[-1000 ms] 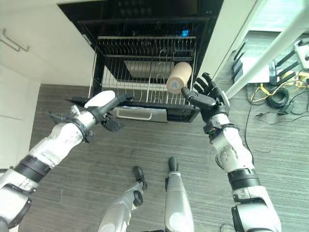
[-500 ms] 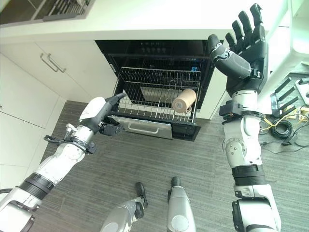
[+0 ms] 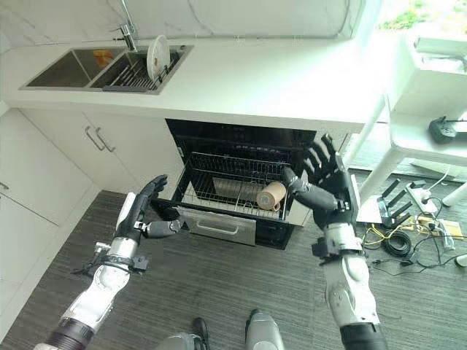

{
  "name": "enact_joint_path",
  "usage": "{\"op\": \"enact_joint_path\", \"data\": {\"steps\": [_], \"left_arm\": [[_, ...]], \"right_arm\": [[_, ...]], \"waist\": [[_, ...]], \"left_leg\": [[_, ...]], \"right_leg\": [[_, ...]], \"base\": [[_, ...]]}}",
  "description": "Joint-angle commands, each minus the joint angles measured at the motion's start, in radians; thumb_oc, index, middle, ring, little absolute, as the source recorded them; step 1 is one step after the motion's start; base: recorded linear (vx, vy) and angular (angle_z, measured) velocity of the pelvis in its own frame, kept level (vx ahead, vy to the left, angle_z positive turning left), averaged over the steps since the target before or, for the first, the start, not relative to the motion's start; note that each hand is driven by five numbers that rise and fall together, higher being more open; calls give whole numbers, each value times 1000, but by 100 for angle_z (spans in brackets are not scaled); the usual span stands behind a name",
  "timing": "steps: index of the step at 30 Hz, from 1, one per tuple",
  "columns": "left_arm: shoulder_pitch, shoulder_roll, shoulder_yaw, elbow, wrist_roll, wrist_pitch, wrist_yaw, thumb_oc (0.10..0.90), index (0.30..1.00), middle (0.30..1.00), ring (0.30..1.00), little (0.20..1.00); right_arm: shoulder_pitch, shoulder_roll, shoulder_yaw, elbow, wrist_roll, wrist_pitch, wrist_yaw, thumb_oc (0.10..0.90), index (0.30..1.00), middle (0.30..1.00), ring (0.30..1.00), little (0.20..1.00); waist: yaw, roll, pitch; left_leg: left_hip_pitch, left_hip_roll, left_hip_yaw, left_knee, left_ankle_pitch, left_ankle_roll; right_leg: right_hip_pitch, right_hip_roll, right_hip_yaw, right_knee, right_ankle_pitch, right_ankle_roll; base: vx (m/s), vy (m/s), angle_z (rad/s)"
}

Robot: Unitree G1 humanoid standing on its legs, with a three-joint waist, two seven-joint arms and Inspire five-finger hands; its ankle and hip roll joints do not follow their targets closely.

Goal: Place the dishes in the dishwasher.

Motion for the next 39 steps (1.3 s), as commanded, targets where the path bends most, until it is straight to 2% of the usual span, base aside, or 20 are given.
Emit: {"op": "enact_joint_path", "data": {"steps": [1,6,11,12,15,19,21,22,23,24,26,28,30,32,33,34,35,36,37,39], "left_arm": [[-113,36,67,-102,-85,-189,-24,800,900,900,900,900],[-141,36,89,-115,-133,-215,-28,800,900,900,900,900],[-153,24,91,-114,-115,-204,-18,800,900,900,900,900],[-99,48,97,-170,-197,-110,-109,800,900,900,900,900],[-94,48,114,-168,-199,-93,-106,800,900,900,900,900],[-88,44,121,-140,-153,-92,-90,800,900,900,900,900],[-84,44,126,-133,-128,-104,-70,800,900,900,900,900],[-85,48,128,-134,-127,-107,-67,800,900,900,900,900],[-77,53,140,-142,-110,-118,-61,800,900,900,900,900],[-64,57,152,-153,-96,-126,-51,800,900,900,900,900],[-48,67,175,-159,-78,-141,-37,800,900,900,900,900],[-30,86,207,-160,-73,-158,-35,800,900,900,900,900],[-16,99,227,-168,-71,-146,-21,800,900,900,900,900],[-14,106,242,-170,-66,-120,-13,800,900,900,900,900],[-11,114,252,-161,-58,-117,-4,800,900,900,900,900],[1,121,272,-159,-41,-102,14,800,900,900,900,900],[10,124,283,-161,-34,-94,20,800,900,900,900,900],[39,139,322,-159,-29,-49,45,800,900,900,900,900],[45,147,334,-154,-36,-25,51,800,900,900,900,900],[30,177,348,-97,-61,-12,68,800,900,900,900,900]], "right_arm": [[-109,-10,-48,-90,-78,-121,-1,800,900,900,900,900],[-37,-7,-65,-73,-99,-86,46,800,900,900,900,900],[-8,-5,-59,-59,-100,-76,84,800,900,900,900,900],[-79,-18,36,41,85,22,189,800,900,900,900,900],[-49,-3,20,44,125,14,247,800,900,900,900,900],[-45,1,26,46,32,-6,197,800,900,900,900,900],[-57,-10,21,54,2,-20,158,800,900,900,900,900],[-64,-16,20,59,3,-28,149,800,900,900,900,900],[-64,-17,1,55,6,-37,153,800,900,900,900,900],[-54,-17,-14,38,-3,-38,149,800,900,900,900,900],[-50,-30,-31,20,7,-32,135,800,900,900,900,900],[-57,-49,-54,23,19,-28,120,800,900,900,900,900],[-62,-53,-75,31,20,-26,109,800,900,900,900,900],[-42,-30,-98,17,17,-25,91,800,900,900,900,900],[-25,-10,-104,16,5,-41,90,800,900,900,900,900],[-14,9,-108,13,10,-50,98,800,900,900,900,900],[-12,17,-109,12,12,-48,102,800,900,900,900,900],[-11,32,-113,9,27,-48,107,800,900,900,900,900],[-11,35,-114,7,33,-46,112,800,900,900,900,900],[-4,27,-110,-4,32,-51,114,800,900,900,900,900]], "waist": [[-26,-16,-87],[-68,-18,-103],[-81,-26,-114],[32,-3,-10],[20,-2,-46],[22,-15,-57],[30,-38,-44],[31,-35,-37],[18,-4,-24],[14,21,-17],[16,37,-13],[25,47,-19],[29,50,-28],[40,45,-40],[49,44,-46],[59,50,-50],[66,52,-51],[83,62,-57],[84,64,-59],[66,48,-53]], "left_leg": [[55,47,0,94,-160,-27],[61,40,35,94,-181,-11],[63,35,56,94,-192,-2],[-91,-2,-102,94,-46,-38],[-48,2,-109,94,-83,-32],[-9,-25,-106,94,-111,-12],[13,-35,-86,94,-63,-12],[10,-21,-88,94,-58,-12],[-12,62,-82,94,-62,-29],[-45,119,-108,94,-25,-57],[-75,159,-160,94,-12,-80],[-74,165,-221,94,-9,-95],[-53,145,-202,94,-52,-89],[-49,98,-188,94,-63,-75],[-39,68,-176,94,-76,-59],[-29,53,-150,94,-85,-44],[-26,50,-137,94,-89,-39],[-15,52,-83,94,-106,-20],[-14,55,-68,94,-115,-14],[-5,19,-56,94,-140,4]], "right_leg": [[114,42,-33,-116,-22,81],[96,49,-8,-116,-4,99],[83,49,6,-116,4,108],[101,-4,-54,-116,5,96],[100,12,-52,-116,-6,92],[130,24,-45,-116,-30,68],[155,8,-44,-116,-37,48],[168,11,-49,-116,-37,46],[189,25,-68,-116,-43,52],[205,27,-71,-116,-53,57],[223,11,-51,-116,-66,72],[237,-28,-20,-116,-76,94],[237,-77,-21,-116,-65,119],[233,-152,-38,-116,-19,153],[222,-191,-53,-116,27,153],[216,-205,-95,-116,61,146],[215,-205,-118,-116,76,143],[218,-177,-199,-116,111,139],[215,-147,-217,-116,98,135],[190,-23,-219,-116,44,120]], "base": [[-26,174,-15],[-26,162,-36],[-28,53,-33],[48,-13,-16],[198,-69,-24],[223,-30,20],[139,121,7],[151,469,16],[180,697,17],[195,796,23],[179,596,48],[185,584,10],[139,531,-28],[95,460,-24],[108,472,-7],[99,380,-5],[114,434,-34],[84,347,-50],[81,341,-63],[97,199,-66]]}}
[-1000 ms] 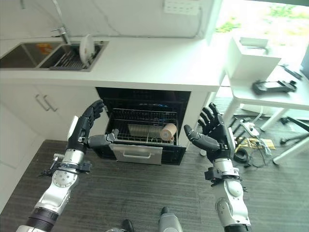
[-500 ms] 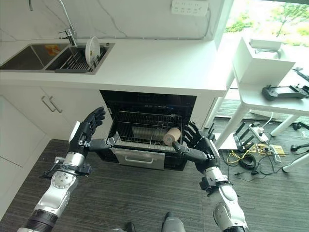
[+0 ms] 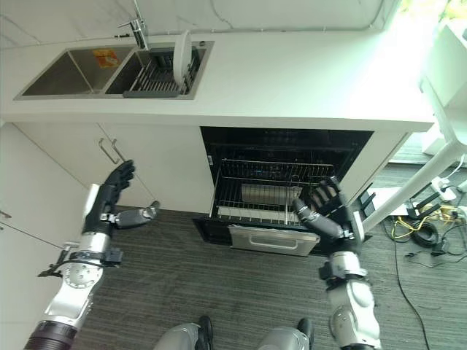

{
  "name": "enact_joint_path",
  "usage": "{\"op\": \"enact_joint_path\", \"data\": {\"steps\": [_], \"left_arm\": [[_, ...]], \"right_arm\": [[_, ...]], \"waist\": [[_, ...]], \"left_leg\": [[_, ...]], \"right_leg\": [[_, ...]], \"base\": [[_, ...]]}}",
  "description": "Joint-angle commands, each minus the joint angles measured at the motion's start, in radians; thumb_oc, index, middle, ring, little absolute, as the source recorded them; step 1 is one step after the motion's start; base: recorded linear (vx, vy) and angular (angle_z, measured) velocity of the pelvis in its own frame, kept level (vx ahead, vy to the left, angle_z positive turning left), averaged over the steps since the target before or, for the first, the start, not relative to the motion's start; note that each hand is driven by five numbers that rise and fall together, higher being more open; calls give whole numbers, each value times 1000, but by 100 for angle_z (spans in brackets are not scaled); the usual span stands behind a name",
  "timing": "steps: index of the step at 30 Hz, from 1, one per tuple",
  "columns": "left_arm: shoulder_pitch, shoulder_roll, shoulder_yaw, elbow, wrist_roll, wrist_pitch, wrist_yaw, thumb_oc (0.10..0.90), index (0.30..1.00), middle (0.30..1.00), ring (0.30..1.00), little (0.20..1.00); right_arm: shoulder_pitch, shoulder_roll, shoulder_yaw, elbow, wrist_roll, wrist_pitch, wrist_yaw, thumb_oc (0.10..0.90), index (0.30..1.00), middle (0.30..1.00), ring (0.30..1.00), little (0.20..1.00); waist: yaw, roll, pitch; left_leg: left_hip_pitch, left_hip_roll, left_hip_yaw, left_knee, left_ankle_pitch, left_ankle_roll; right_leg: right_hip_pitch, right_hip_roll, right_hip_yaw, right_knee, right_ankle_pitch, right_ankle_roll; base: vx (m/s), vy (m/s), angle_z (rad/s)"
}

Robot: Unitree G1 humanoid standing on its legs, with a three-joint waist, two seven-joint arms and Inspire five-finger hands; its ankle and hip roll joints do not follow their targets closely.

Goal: Place the dishes in the dishwasher.

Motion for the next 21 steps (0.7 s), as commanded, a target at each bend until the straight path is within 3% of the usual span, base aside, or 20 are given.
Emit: {"op": "enact_joint_path", "data": {"steps": [1,3,6,8,11,14,15,21], "left_arm": [[-77,111,51,-23,-18,-18,85,800,900,900,900,900],[-76,106,51,22,-41,-16,98,800,900,900,900,900],[-67,65,9,154,-75,8,56,800,900,900,900,900],[-57,34,-16,213,-72,32,11,800,900,900,900,900],[-32,-75,-145,373,-14,81,-62,800,900,900,900,900],[-27,-127,-185,495,7,77,-102,800,900,900,900,900],[-30,-164,-218,614,44,64,-129,800,900,900,900,900],[-29,-204,-267,738,91,74,-154,800,900,900,900,900]], "right_arm": [[-97,-103,-55,-92,38,-118,41,800,900,900,900,900],[-107,-118,-49,-82,44,-128,52,800,900,900,900,900],[-102,-147,-55,-70,72,-146,71,800,900,900,900,900],[-104,-154,-61,-70,92,-145,80,800,900,900,900,900],[-131,-163,-52,-59,95,-160,65,800,900,900,900,900],[-147,-170,-41,-67,94,-156,57,800,900,900,900,900],[-158,-173,-31,-73,89,-135,52,800,900,900,900,900],[-155,-168,-25,-68,99,-134,70,800,900,900,900,900]], "waist": [[-35,-16,-66],[-39,-35,-66],[-73,-54,-69],[-75,-61,-69],[-64,-82,-70],[-65,-91,-68],[-75,-99,-64],[-85,-110,-66]], "left_leg": [[45,-20,-14,-54,-9,-55],[38,-64,-26,-54,-11,-47],[43,-133,-64,-54,-15,-31],[46,-133,-53,-54,-19,-30],[74,-134,-34,-54,-27,-36],[87,-137,-27,-54,-29,-36],[103,-136,-13,-54,-16,-42],[125,-134,1,-33,21,-60]], "right_leg": [[53,230,31,-72,-199,15],[21,278,50,-72,-224,-7],[-40,316,159,-72,-210,-16],[-43,318,165,-72,-214,-21],[-30,295,163,-72,-220,-27],[-20,290,168,-72,-226,-36],[-14,285,177,-72,-234,-47],[-4,273,182,-72,-250,-58]], "base": [[95,189,-13],[76,122,46],[206,66,32],[147,-69,61],[195,-125,7],[195,-85,-6],[169,-59,-10],[103,-53,-2]]}}
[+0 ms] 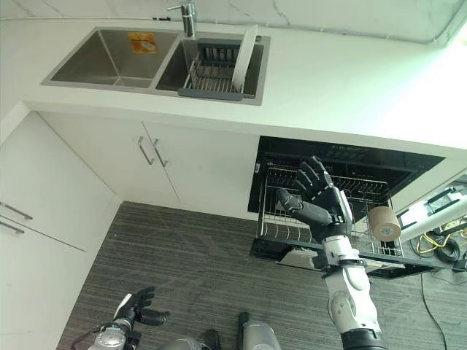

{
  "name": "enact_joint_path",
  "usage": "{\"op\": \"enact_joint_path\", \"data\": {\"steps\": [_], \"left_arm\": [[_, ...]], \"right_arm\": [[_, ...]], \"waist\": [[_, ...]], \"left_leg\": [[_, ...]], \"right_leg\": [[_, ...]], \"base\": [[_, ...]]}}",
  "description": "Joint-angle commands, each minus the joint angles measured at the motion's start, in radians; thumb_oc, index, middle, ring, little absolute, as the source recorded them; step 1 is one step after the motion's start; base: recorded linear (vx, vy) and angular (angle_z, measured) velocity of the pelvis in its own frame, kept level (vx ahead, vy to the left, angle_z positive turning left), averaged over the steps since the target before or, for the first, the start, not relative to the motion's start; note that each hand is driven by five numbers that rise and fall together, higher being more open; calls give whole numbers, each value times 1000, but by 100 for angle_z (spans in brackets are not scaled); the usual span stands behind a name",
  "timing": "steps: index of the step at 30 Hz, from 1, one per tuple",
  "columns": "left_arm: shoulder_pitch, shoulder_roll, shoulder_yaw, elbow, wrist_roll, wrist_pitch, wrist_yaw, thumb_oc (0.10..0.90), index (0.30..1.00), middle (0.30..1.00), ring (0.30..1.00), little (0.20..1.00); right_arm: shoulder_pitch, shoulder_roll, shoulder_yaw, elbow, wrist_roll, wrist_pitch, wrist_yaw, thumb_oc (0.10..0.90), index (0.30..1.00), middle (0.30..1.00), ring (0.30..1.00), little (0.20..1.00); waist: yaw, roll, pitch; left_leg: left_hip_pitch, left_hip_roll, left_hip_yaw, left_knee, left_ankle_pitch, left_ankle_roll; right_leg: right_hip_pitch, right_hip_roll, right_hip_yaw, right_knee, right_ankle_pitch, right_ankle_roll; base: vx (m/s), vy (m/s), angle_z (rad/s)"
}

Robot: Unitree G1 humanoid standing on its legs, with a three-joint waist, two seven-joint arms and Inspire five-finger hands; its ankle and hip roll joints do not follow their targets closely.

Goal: Place the dishes in the dishwasher.

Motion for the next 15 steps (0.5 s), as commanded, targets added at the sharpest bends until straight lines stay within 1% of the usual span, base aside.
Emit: {"op": "enact_joint_path", "data": {"steps": [1,4,5,6,7,8,9,10,11,12,13,14,15], "left_arm": [[-53,40,1,-26,53,-52,-3,800,900,900,900,900],[-47,20,-14,19,-9,-16,-37,800,900,900,900,900],[-43,13,-13,31,-38,-11,-38,800,900,900,900,900],[-31,-3,7,51,-116,11,-42,800,900,900,900,900],[-26,-11,24,64,-135,22,-48,800,900,900,900,900],[-22,-14,34,75,-141,31,-56,800,900,900,900,900],[-17,-17,45,93,-147,52,-72,800,900,900,900,900],[-15,-15,53,103,-145,64,-100,800,900,900,900,900],[-12,-15,60,114,-161,102,-141,800,900,900,900,900],[-2,-29,68,127,-211,153,-180,800,900,900,900,900],[12,-45,79,137,-238,152,-175,800,900,900,900,900],[24,-55,87,146,-261,150,-164,800,900,900,900,900],[43,-56,103,169,-287,146,-174,800,900,900,900,900]], "right_arm": [[-62,-37,-57,-84,60,-106,33,800,900,900,900,900],[-65,-43,-57,-100,59,-110,21,800,900,900,900,900],[-66,-46,-58,-105,57,-109,16,800,900,900,900,900],[-66,-50,-62,-109,55,-106,9,800,900,900,900,900],[-66,-49,-65,-112,55,-103,3,800,900,900,900,900],[-66,-46,-67,-115,53,-103,-3,800,900,900,900,900],[-67,-38,-68,-126,43,-99,-14,800,900,900,900,900],[-68,-35,-65,-131,34,-97,-19,800,900,900,900,900],[-70,-35,-59,-134,25,-96,-26,800,900,900,900,900],[-79,-43,-43,-138,20,-93,-42,800,900,900,900,900],[-86,-45,-31,-138,21,-88,-46,800,900,900,900,900],[-93,-49,-23,-137,24,-83,-43,800,900,900,900,900],[-104,-63,-15,-152,36,-61,-37,800,900,900,900,900]], "waist": [[-15,-30,-56],[-25,-27,-62],[-25,-29,-61],[-22,-34,-60],[-21,-40,-56],[-18,-43,-54],[-14,-42,-46],[-10,-41,-40],[-5,-38,-34],[12,-32,-24],[32,-9,-14],[49,5,-10],[70,15,-2]], "left_leg": [[-45,48,17,68,-35,13],[-33,65,9,145,-12,-8],[-47,65,-1,202,2,-13],[-84,59,-24,324,15,-17],[-121,67,-29,385,25,-18],[-151,73,-32,406,22,-13],[-182,76,-29,335,13,1],[-184,78,-24,271,21,3],[-195,86,-19,187,43,0],[-216,98,-22,45,96,-12],[-302,136,-60,43,113,-30],[-364,168,-99,43,138,-48],[-455,223,-139,43,162,-62]], "right_leg": [[8,28,-8,-41,-4,80],[7,31,-9,-41,-16,62],[8,32,-6,-41,-19,55],[11,33,0,-41,-20,43],[15,33,7,-41,-19,39],[18,35,11,-41,-16,40],[22,47,24,-41,-14,45],[28,55,35,-41,-17,49],[36,67,45,-41,-24,52],[58,85,66,-41,-42,58],[89,119,85,-41,-65,61],[117,139,103,-41,-86,63],[168,146,138,-41,-113,67]], "base": [[58,-49,-8],[70,-47,-5],[81,-58,6],[86,-67,-1],[101,-61,-11],[135,-16,-14],[165,28,-8],[199,71,-8],[259,141,-3],[331,210,-9],[421,242,-66],[632,326,-112],[776,455,-138]]}}
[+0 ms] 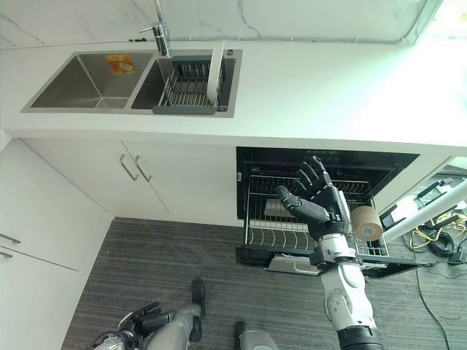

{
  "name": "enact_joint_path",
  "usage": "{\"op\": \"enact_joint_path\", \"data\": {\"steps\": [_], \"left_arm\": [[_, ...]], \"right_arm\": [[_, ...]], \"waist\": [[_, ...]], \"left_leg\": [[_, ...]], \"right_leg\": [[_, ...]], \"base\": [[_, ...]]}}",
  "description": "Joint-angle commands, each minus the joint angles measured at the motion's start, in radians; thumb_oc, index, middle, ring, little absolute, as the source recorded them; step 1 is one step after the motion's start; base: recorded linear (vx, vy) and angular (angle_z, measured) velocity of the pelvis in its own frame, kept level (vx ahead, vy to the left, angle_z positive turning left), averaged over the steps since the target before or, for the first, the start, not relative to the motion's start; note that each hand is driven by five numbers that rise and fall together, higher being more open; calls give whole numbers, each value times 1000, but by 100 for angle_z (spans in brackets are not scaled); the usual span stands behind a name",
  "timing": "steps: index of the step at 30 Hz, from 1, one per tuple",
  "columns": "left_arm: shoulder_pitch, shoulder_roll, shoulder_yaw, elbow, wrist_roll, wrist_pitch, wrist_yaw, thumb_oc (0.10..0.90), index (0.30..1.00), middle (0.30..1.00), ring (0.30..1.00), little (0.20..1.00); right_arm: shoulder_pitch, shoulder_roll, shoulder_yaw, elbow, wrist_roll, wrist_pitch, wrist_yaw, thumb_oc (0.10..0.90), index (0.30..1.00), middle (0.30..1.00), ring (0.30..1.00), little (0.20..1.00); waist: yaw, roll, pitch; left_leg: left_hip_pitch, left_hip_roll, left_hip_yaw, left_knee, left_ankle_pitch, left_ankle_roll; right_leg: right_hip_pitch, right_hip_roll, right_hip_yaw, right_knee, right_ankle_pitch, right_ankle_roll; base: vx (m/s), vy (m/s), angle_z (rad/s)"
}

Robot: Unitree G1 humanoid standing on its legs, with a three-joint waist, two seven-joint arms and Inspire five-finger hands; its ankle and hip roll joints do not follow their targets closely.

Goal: Place the dishes in the dishwasher.

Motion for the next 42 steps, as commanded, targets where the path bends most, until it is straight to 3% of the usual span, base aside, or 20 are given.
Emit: {"op": "enact_joint_path", "data": {"steps": [1,2,3,5,11,13,14,15,17,19,22,30,42], "left_arm": [[92,35,-86,100,16,68,5,800,900,900,900,900],[92,35,-86,100,16,68,5,800,900,900,900,900],[82,35,-79,107,13,121,2,800,900,900,900,900],[56,46,-111,112,93,139,-20,800,900,900,900,900],[59,49,-140,155,75,144,-4,800,900,900,900,900],[60,48,-143,163,86,134,7,800,900,900,900,900],[67,48,-141,163,82,126,22,800,900,900,900,900],[78,50,-121,153,50,127,44,800,900,900,900,900],[84,53,-106,143,45,131,53,800,900,900,900,900],[86,57,-93,136,51,132,57,800,900,900,900,900],[92,54,-80,142,59,138,63,800,900,900,900,900],[120,39,-104,146,114,121,76,800,900,900,900,900],[130,44,-117,162,161,116,102,800,900,900,900,900]], "right_arm": [[-90,-88,-59,-167,39,-61,20,800,900,900,900,900],[-90,-88,-59,-167,39,-61,20,800,900,900,900,900],[-92,-87,-67,-159,68,-59,41,800,900,900,900,900],[-97,-83,-88,-163,59,-62,29,800,900,900,900,900],[-93,-57,-96,-184,40,-97,24,800,900,900,900,900],[-101,-51,-92,-185,49,-113,16,800,900,900,900,900],[-112,-42,-81,-182,48,-118,21,800,900,900,900,900],[-146,-35,-43,-168,40,-125,39,800,900,900,900,900],[-176,-31,-10,-160,34,-127,30,800,900,900,900,900],[-199,-29,7,-153,25,-129,19,800,900,900,900,900],[-221,-30,21,-147,22,-120,4,800,900,900,900,900],[-201,-26,-15,-175,5,-134,-61,800,900,900,900,900],[-220,-29,-6,-242,-21,-136,-48,800,900,900,900,900]], "waist": [[-14,-35,-45],[-14,-35,-45],[-18,-40,-62],[-35,-27,-87],[-41,-14,-112],[-31,-15,-113],[-10,-16,-111],[27,-16,-103],[52,-19,-95],[63,-25,-89],[67,-28,-94],[61,-38,-110],[55,-36,-112]], "left_leg": [[95,42,64,136,57,34],[95,42,64,136,57,34],[166,6,59,136,-4,54],[247,-46,58,136,-83,99],[271,-93,64,136,-148,159],[273,-99,69,136,-159,167],[279,-97,86,136,-168,169],[289,-69,140,136,-182,163],[298,-58,166,136,-182,153],[304,-55,170,136,-181,146],[308,-45,175,136,-178,128],[299,-21,206,136,-176,107],[327,-20,208,136,-187,95]], "right_leg": [[77,-11,44,-14,-41,150],[77,-11,44,-14,-41,150],[82,-50,46,-14,-34,170],[61,-97,33,-14,12,196],[13,-137,8,-14,165,243],[0,-144,-19,-14,185,248],[-13,-160,-86,-14,194,249],[-27,-183,-198,-14,197,256],[-48,-198,-268,-14,161,253],[-59,-204,-273,-14,117,252],[-90,-211,-277,-14,103,251],[-97,-211,-294,-14,79,239],[-91,-210,-300,-14,70,228]], "base": [[621,389,-158],[583,490,-160],[500,438,-187],[531,582,-144],[132,223,-18],[8,82,-33],[-93,64,-70],[-115,28,-119],[-100,-23,-145],[-83,-83,-94],[-55,-86,-28],[6,-65,-8],[62,-33,11]]}}
